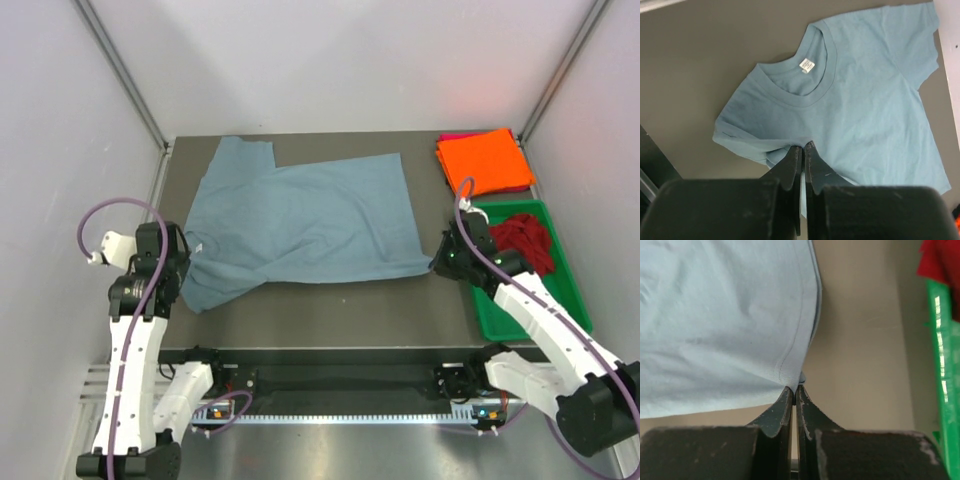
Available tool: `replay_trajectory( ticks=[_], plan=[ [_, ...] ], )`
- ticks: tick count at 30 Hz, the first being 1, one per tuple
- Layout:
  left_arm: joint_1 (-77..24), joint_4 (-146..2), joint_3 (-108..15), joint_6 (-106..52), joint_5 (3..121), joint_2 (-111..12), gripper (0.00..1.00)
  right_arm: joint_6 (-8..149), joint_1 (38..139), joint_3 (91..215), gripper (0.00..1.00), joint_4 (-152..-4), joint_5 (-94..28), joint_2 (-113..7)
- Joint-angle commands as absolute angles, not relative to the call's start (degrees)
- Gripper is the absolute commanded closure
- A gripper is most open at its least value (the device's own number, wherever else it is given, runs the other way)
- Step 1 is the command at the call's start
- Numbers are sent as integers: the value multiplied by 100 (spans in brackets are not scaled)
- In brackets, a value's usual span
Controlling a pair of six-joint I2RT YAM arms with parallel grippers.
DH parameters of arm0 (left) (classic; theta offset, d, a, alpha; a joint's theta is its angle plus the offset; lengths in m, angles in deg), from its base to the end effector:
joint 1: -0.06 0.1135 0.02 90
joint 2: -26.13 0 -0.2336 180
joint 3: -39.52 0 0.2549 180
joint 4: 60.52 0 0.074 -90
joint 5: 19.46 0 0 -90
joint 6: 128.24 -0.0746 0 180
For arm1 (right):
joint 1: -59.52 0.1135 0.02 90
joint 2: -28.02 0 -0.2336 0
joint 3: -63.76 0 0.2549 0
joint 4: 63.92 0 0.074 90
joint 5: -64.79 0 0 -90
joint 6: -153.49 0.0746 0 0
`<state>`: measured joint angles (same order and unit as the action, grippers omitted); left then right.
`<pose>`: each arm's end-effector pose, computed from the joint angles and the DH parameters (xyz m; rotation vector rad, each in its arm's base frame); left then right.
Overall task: Fold and stack the t-shirts
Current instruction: Flatten the tshirt out
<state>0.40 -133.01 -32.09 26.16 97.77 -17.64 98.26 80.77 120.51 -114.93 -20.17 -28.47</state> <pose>0.1763 0.0352 0.2955 -1.3874 1.7663 -0.0363 0.2258 0.0808 0.1946 0.3304 2.4567 0.3187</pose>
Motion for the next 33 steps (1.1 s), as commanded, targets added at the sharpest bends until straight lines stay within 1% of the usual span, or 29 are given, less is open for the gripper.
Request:
replay_trajectory(
  ticks=[1,4,9,13,17,18,21,24,27,28,29,33],
  plan=[
    [24,-13400,-3063,2627,9490,-1703,100,9821,8131,12509,100,-11805,-1493,-2648],
    [24,-13321,-2615,2794,9016,-1650,100,9777,8131,12571,100,-11999,-1422,-2595],
    [24,-12900,-2042,2900,8584,-1825,100,9742,8131,12633,100,-12140,-1334,-2366],
    [24,-12240,-1804,2803,8452,-2641,100,9821,8158,12396,100,-11184,-1702,-2260],
    [24,-12020,-1935,2996,8627,-3608,100,9900,8281,12247,100,-10559,-1888,-2594],
    [24,-12072,-1970,3092,8706,-3923,100,9926,8290,12124,100,-10332,-1940,-2655],
    [24,-12334,-2146,3304,8899,-4268,100,10023,8386,11860,100,-10118,-1897,-2831],
    [-204,-12607,-2269,3479,9180,-4217,100,9988,8395,11754,100,-10311,-1572,-3086],
    [-774,-13029,-2558,3768,9988,-3919,100,9848,8395,11701,100,-10487,-1414,-3315],
    [-950,-13161,-2638,3874,10468,-3857,100,9821,8395,11692,100,-10557,-1413,-3359],
    [-1265,-13432,-2726,4093,10682,-3821,100,9778,8395,11701,100,-10619,-1352,-3420],
    [-1681,-14145,-3217,4481,11378,-4083,100,9690,8404,11692,100,-10969,-1019,-3465]
  ],
)
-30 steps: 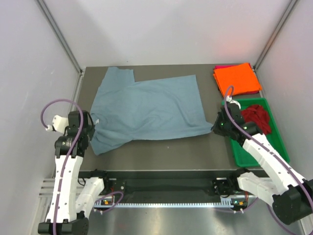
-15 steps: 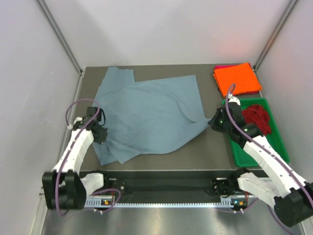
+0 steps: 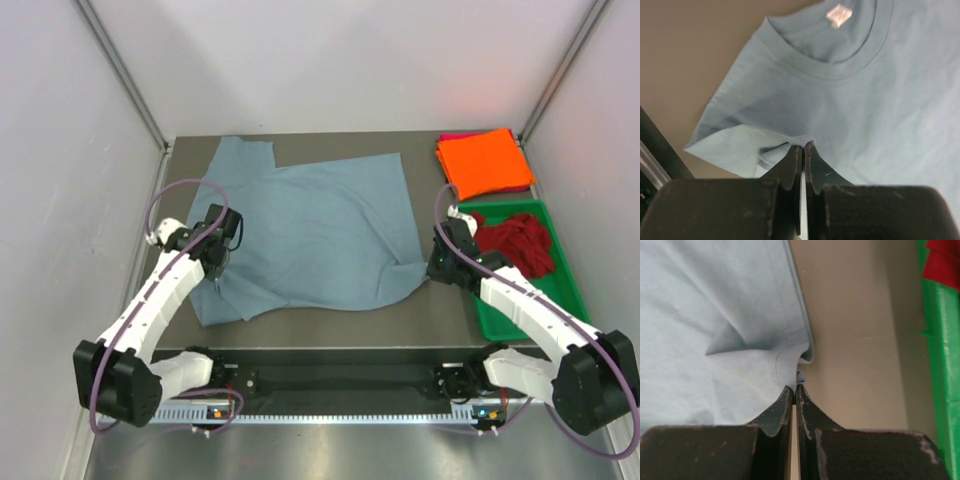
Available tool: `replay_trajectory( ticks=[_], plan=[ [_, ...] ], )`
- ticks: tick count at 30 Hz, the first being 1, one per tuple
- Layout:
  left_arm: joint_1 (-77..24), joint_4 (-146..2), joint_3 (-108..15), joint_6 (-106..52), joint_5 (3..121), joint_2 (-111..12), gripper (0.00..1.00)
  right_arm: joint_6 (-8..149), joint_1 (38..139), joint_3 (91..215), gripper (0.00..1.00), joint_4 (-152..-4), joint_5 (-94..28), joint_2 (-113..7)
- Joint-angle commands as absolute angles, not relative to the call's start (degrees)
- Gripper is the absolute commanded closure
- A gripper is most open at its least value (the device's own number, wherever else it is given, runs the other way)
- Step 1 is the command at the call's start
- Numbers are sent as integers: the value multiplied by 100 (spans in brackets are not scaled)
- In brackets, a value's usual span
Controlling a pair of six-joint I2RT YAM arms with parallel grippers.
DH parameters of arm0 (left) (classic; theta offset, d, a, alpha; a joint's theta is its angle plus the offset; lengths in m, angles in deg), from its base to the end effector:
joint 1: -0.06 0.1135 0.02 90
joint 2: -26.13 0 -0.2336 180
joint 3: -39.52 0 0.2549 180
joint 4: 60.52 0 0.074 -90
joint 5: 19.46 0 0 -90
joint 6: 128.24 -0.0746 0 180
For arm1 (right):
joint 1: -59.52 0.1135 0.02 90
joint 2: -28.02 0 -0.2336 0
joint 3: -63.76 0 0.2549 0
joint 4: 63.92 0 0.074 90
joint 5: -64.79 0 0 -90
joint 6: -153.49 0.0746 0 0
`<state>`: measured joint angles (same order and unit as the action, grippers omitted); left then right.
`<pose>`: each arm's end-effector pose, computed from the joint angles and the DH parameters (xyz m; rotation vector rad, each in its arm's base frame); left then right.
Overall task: Fold and stack the t-shirts
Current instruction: Flatten the tshirt out
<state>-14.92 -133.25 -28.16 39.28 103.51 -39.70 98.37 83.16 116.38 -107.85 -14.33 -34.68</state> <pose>0.2267 -0.0186 0.2058 -1.4013 2.0678 0.2070 0.2350 0.0875 0.1573 0.3215 2.4783 0.1890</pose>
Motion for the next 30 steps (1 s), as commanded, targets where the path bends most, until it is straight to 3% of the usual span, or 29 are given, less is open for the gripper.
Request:
replay_trajectory(
  ticks=[1,10,19,30],
  plan=[
    [-1698,-14260,-3271,4560,11413,-4172,100,9681,8404,11710,100,-11058,-922,-3473],
    [-1954,-15921,-3983,5668,12108,-4612,100,9768,8395,11789,100,-11524,-904,-3043],
    [-1945,-16045,-3703,5484,12599,-3927,100,10277,8825,11236,100,-11156,-1413,-2990],
    [-1980,-16036,-3975,5203,12153,-4102,100,10428,9239,11472,100,-11849,-403,-2753]
  ],
)
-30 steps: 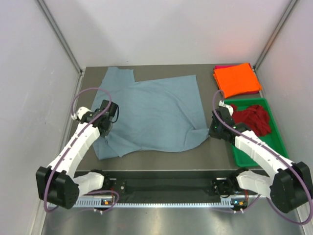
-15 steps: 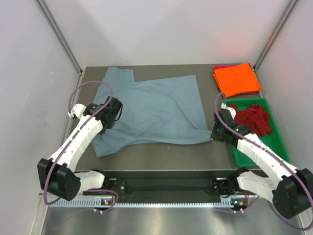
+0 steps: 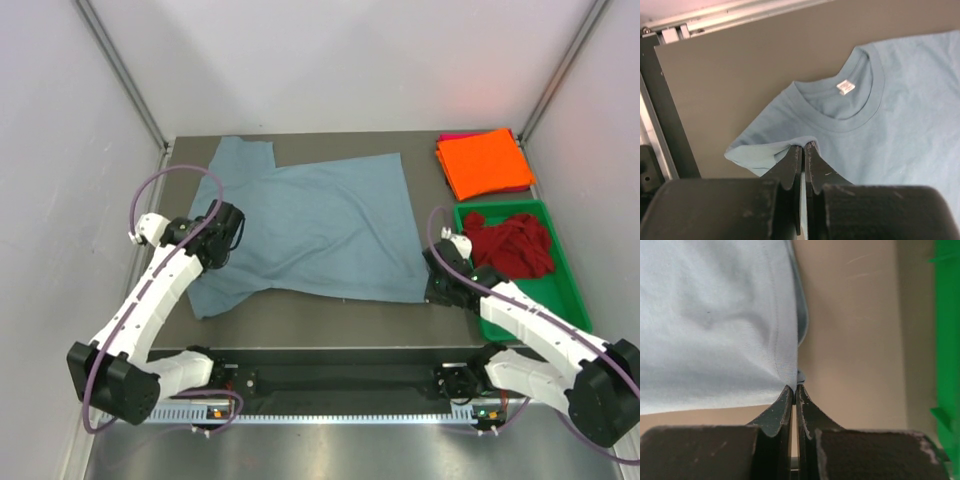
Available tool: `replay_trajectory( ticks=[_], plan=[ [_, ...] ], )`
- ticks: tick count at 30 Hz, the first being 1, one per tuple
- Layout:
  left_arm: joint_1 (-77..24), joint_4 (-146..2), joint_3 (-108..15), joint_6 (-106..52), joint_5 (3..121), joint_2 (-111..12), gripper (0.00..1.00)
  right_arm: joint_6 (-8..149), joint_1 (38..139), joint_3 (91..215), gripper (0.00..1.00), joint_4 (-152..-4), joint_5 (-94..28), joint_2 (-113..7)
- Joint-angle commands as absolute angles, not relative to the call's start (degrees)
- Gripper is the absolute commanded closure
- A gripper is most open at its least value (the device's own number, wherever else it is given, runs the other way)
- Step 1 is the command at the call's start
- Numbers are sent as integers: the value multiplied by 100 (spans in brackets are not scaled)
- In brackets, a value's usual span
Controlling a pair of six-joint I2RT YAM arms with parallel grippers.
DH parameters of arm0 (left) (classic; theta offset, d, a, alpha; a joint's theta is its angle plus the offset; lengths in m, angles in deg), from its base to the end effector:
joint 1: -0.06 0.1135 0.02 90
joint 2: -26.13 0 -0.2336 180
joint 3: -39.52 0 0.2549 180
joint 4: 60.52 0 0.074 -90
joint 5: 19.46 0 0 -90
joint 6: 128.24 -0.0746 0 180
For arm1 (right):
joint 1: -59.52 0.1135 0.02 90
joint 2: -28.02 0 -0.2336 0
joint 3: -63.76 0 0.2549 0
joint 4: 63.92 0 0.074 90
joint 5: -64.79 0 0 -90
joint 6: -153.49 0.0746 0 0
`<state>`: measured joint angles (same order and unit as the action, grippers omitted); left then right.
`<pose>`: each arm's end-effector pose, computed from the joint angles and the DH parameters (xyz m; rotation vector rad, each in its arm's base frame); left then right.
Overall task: Fold and stack the t-shirts
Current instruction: Flatten the tshirt out, then fold the tshirt
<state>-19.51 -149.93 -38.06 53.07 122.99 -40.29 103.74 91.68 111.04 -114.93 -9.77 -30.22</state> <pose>0.2092 -0.0116 0.2600 -1.4063 1.7508 0.4367 0.1933 0.0981 0.1349 0.2701 2.5775 0.0986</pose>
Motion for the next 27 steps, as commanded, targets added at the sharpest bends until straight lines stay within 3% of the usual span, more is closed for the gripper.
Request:
replay_trajectory(
  ticks=[1,18,27],
  plan=[
    [-2041,-16036,-3940,5220,12065,-4120,100,10410,9239,11525,100,-11928,-350,-2701],
    [-2551,-15923,-3035,5871,11255,-3988,100,10410,9230,12105,100,-12905,-306,-2550],
    [-2438,-15562,-3895,5625,12379,-4910,100,9348,9055,13379,100,-11983,-332,-4579]
  ],
)
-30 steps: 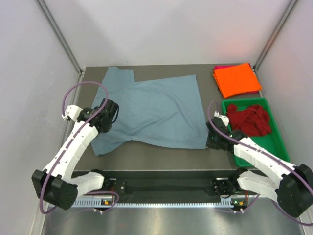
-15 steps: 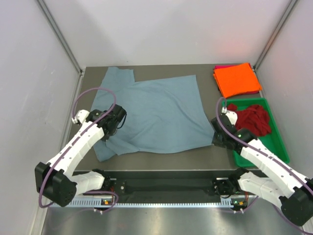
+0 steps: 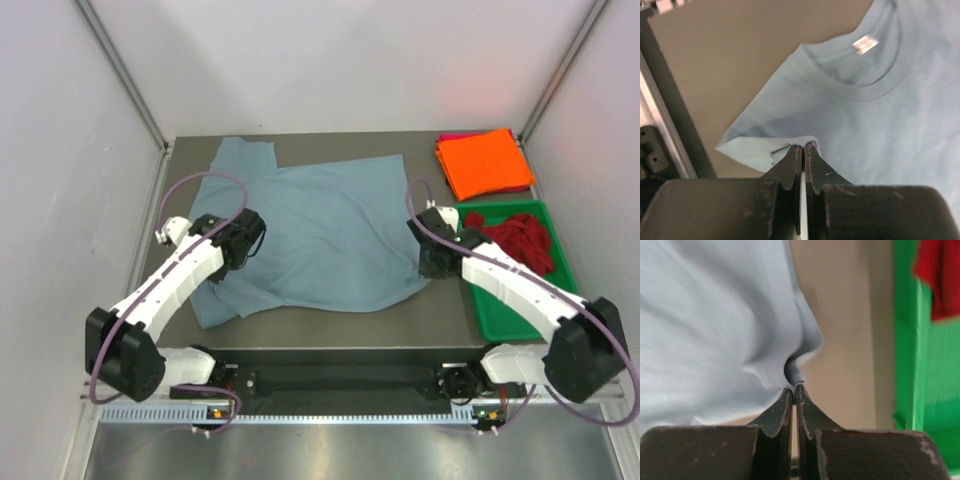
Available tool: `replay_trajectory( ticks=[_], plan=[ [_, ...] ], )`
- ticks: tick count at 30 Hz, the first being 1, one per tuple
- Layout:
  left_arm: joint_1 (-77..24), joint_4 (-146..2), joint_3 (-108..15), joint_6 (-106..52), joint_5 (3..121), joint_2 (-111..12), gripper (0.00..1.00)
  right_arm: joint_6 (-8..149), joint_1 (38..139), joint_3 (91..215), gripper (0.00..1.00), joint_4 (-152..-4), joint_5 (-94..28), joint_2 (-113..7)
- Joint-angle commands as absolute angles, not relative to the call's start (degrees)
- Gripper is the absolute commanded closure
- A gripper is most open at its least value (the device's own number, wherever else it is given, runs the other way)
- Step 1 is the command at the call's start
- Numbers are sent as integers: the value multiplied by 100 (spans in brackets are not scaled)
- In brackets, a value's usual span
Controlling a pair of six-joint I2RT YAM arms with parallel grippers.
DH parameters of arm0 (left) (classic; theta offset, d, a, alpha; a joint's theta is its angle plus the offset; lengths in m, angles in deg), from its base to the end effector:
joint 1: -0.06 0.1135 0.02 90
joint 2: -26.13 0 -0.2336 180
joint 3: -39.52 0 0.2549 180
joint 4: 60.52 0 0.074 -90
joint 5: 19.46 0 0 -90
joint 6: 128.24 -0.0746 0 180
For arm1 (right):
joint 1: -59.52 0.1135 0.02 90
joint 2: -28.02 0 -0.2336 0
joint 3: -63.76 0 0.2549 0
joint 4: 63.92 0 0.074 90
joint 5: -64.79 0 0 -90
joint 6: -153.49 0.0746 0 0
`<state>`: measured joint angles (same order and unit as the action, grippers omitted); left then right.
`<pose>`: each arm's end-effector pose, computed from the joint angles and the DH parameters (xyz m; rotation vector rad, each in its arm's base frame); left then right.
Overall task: Fold and stack the t-shirts
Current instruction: Fold the tshirt
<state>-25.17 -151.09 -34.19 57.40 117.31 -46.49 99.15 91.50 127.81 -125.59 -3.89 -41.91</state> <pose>0.2097 -0.0387 0.2162 -1.3762 1.9425 0.4985 0.2249 0.1084 0.1742 0.1813 2.6067 -0.1199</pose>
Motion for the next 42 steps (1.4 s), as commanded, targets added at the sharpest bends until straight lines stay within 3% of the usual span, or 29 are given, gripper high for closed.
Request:
replay_trajectory(
  ticks=[1,10,19,40,42],
  plan=[
    [-2385,-15370,-3983,5520,12424,-5006,100,9242,8872,13493,100,-11877,-393,-4877],
    [-1391,-14332,-4230,4457,12223,-5798,100,8257,7939,14645,100,-11375,-1149,-6381],
    [-943,-13180,-4361,3578,11766,-6246,100,8195,7639,14741,100,-11094,-1563,-6725],
    [-556,-13030,-5591,2874,11827,-7521,100,7184,7648,15760,95,-10680,-1651,-7595],
    [-338,-12847,-5688,2620,11617,-7539,94,7271,7639,15893,90,-10812,-1625,-7613]
  ],
)
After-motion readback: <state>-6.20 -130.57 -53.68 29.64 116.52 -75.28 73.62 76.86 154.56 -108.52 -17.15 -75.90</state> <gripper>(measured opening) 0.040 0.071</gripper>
